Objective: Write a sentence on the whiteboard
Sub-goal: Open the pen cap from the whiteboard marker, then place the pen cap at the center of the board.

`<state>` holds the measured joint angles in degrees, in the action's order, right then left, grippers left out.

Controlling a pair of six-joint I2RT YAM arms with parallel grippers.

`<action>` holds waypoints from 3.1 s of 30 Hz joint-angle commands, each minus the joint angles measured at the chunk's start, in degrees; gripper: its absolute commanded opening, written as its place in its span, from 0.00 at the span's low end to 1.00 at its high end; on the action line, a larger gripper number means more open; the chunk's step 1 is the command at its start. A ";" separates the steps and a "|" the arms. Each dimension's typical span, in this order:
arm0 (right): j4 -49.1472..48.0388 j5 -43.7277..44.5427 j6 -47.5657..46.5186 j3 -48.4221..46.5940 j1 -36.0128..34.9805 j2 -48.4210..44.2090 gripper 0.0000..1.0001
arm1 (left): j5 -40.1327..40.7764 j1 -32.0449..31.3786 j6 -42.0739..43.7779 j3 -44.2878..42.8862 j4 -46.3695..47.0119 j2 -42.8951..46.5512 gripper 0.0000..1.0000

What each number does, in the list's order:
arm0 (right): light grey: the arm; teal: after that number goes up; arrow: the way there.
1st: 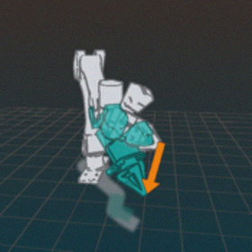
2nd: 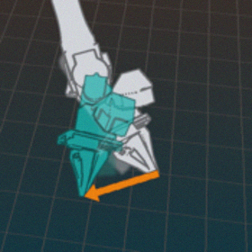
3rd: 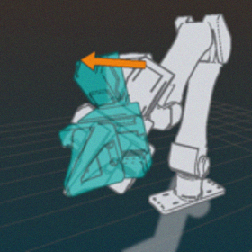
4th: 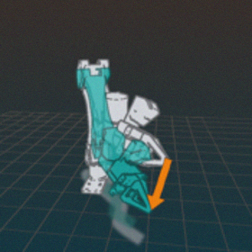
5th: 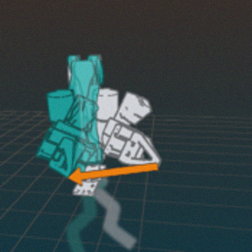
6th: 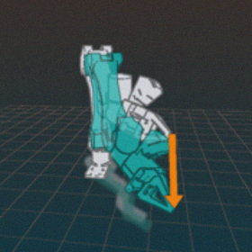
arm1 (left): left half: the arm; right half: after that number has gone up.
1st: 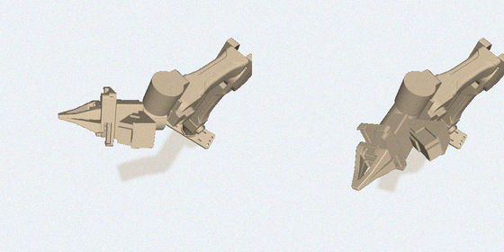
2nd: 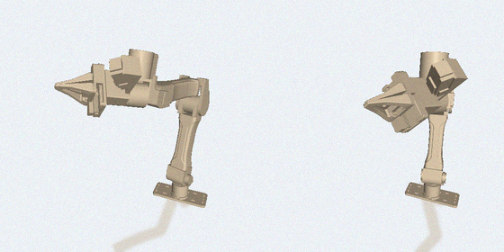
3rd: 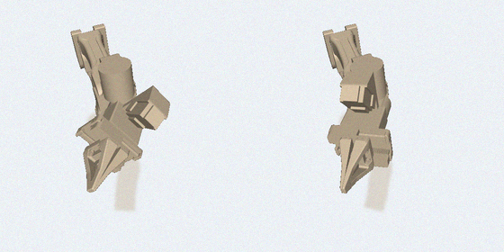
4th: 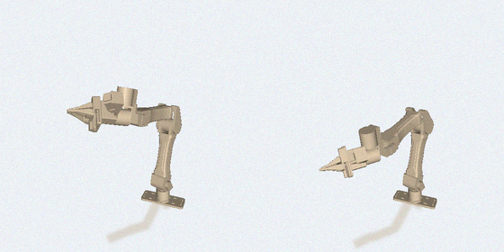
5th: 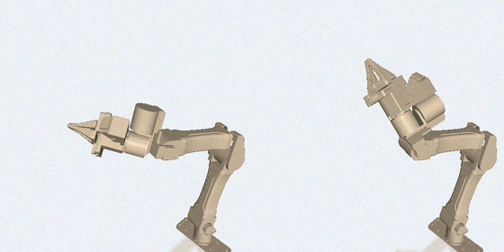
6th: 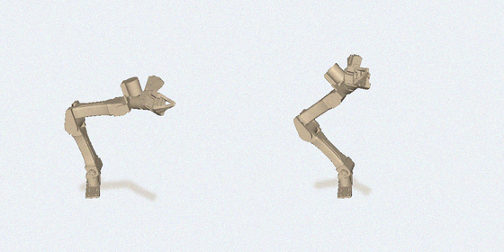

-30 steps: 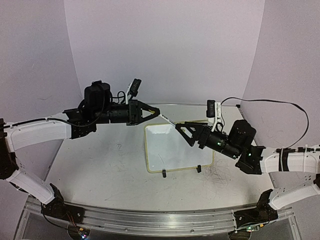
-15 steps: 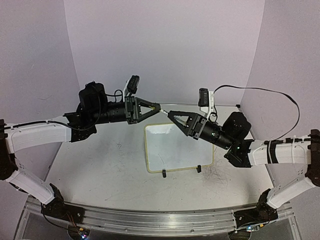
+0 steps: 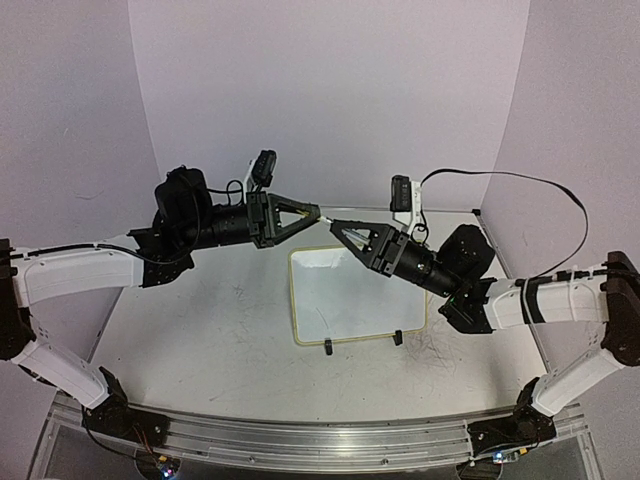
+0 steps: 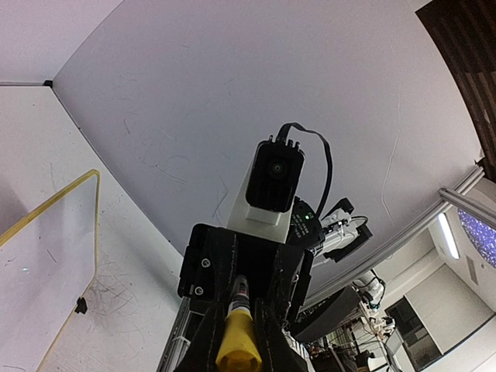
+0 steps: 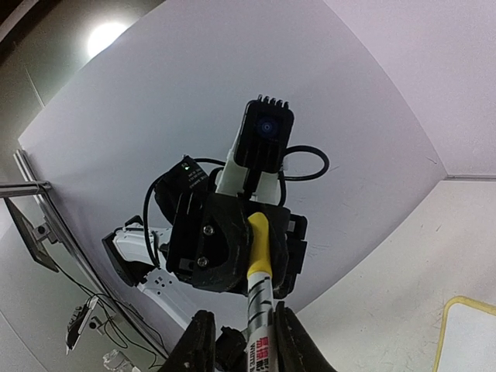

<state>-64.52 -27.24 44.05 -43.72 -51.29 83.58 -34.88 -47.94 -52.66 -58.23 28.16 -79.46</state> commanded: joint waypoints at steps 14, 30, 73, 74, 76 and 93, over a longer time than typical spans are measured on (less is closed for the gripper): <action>-8.33 1.47 2.69 -3.60 0.01 2.60 0.03 | 0.54 0.13 -2.00 1.73 4.63 0.88 0.00; -9.34 6.91 3.46 4.14 0.66 -1.20 0.00 | 6.44 2.53 -1.67 6.51 5.10 5.92 0.00; 31.64 21.41 -19.87 13.35 3.57 -29.56 0.00 | 25.98 10.88 11.56 22.57 -22.00 -4.01 0.07; 31.65 21.52 -19.96 13.37 3.57 -29.40 0.00 | 27.02 10.56 12.17 22.05 -22.94 -4.39 0.07; 31.65 21.84 -20.32 13.20 3.55 -29.07 0.00 | 28.47 10.42 12.39 22.06 -23.58 -4.30 0.07; 31.69 22.48 -20.47 13.07 3.59 -28.64 0.00 | 34.10 9.46 14.94 20.02 -27.15 -8.38 0.19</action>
<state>-31.59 -5.74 24.01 -28.64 -47.90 55.81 -2.87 -38.26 -39.07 -35.81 1.90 -87.54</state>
